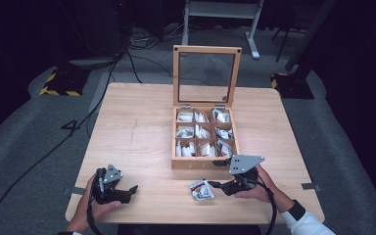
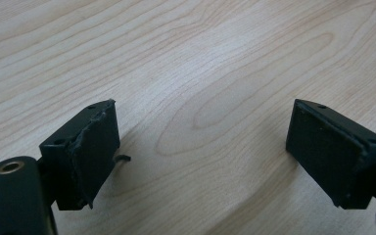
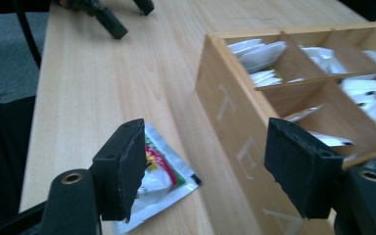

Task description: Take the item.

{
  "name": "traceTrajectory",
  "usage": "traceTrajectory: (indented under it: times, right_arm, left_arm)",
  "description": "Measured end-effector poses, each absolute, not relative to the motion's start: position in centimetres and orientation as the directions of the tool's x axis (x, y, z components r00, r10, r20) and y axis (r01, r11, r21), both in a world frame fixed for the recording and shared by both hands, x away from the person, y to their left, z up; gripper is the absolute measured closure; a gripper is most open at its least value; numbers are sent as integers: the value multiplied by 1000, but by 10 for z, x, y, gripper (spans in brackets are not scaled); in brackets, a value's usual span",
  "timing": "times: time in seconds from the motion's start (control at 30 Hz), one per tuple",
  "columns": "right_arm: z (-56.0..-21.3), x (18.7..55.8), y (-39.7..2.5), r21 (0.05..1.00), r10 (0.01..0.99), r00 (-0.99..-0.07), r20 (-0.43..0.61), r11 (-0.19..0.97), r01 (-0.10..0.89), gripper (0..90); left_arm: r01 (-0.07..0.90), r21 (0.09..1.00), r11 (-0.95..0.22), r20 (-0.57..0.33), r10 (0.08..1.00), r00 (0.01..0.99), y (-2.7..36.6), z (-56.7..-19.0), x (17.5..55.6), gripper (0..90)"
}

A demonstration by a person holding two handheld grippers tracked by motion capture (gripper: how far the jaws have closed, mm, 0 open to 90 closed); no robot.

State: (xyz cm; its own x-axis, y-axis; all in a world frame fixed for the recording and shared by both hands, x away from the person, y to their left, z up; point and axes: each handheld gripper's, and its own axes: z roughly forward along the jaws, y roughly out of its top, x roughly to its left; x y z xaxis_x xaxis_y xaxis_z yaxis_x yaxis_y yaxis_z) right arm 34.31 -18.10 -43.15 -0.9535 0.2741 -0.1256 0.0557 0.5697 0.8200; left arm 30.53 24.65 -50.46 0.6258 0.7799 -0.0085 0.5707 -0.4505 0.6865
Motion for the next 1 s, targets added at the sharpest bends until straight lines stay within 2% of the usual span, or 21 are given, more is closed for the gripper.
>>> traceTrajectory:
  times: [0.13, 0.3, 0.43, 0.47, 0.7, 0.87, 1.0]
  right_arm:
    - [-428, 349, -189, 828, 324, -936, -133, 556, 75, 327]
    - [-424, 353, -197, 837, 364, -924, -121, 538, 102, 326]
    - [-421, 360, -207, 847, 432, -894, -119, 514, 135, 305]
    - [-419, 366, -215, 853, 469, -876, -109, 497, 160, 304]
    - [-407, 382, -239, 845, 558, -824, -102, 486, 225, 292]
    - [-400, 404, -261, 843, 640, -762, -97, 460, 279, 295]
    - [-398, 422, -267, 834, 678, -730, -84, 449, 320, 298]
  left_arm:
    - [566, 679, -468, -9, 765, 644, 242, -504, 321, 97]
    - [559, 676, -479, -10, 753, 658, 238, -504, 331, 95]
    - [558, 674, -484, -16, 745, 667, 232, -504, 340, 97]
    - [558, 674, -484, -19, 744, 668, 231, -503, 344, 109]
    - [569, 659, -492, -38, 734, 678, 220, -498, 365, 202]
    - [555, 672, -490, -34, 729, 684, 208, -486, 386, 198]
    - [536, 719, -442, -33, 749, 662, 197, -467, 409, 198]
